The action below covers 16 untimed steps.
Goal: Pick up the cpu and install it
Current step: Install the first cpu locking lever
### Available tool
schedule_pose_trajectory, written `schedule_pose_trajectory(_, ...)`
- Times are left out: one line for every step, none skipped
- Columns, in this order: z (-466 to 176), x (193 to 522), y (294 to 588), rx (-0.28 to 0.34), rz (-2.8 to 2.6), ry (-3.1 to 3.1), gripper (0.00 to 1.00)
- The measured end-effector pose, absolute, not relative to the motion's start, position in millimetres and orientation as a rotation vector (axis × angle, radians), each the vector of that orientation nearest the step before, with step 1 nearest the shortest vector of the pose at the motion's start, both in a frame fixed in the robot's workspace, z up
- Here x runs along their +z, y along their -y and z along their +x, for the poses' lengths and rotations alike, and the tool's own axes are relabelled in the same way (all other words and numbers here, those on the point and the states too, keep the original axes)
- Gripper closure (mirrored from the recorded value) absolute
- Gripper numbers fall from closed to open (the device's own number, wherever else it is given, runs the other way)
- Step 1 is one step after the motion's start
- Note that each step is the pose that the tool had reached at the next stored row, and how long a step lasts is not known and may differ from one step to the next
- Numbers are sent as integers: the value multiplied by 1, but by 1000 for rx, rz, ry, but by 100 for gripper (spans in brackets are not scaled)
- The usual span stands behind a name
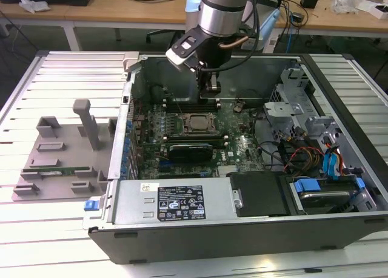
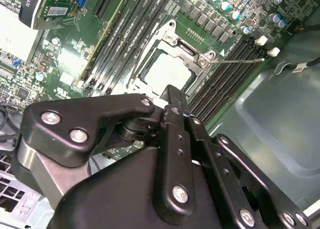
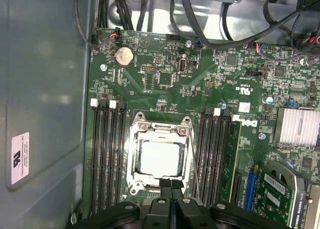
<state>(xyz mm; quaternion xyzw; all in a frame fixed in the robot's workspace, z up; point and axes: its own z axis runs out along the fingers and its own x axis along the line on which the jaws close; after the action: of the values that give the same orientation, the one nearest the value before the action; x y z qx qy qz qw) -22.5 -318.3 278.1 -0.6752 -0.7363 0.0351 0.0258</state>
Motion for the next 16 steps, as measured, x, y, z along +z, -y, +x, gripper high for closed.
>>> schedule_pose_trajectory(-22, 278, 318, 109, -2083, 2280, 89)
schedule_pose_trajectory(-22, 278, 318, 109, -2075, 2288, 89)
schedule_pose_trajectory(-22, 278, 318, 110, -2059, 2303, 89)
schedule_pose_trajectory(-22, 278, 318, 110, -2042, 2319, 89)
schedule_pose_trajectory(-23, 278, 318, 111, -2020, 2339, 89)
schedule_pose_trajectory(-22, 278, 318, 111, -2008, 2349, 89)
schedule_pose_trajectory(-22, 278, 318, 112, -2000, 2357, 89)
schedule_pose_trajectory(-22, 278, 318, 112, -1991, 2364, 89)
schedule_pose_trajectory(-22, 278, 318, 112, -1985, 2370, 89)
schedule_pose_trajectory(-22, 278, 318, 112, -1978, 2375, 89)
schedule_pose_trajectory(-23, 278, 318, 113, -1973, 2380, 89)
schedule_pose_trajectory(-22, 278, 318, 113, -1965, 2387, 89)
schedule_pose_trajectory(-22, 278, 318, 113, -1955, 2396, 89)
schedule_pose_trajectory(-22, 278, 318, 113, -1947, 2402, 89)
schedule_pose_trajectory(-22, 278, 318, 114, -1941, 2408, 89)
schedule_pose_trajectory(-22, 278, 318, 114, -1927, 2419, 89)
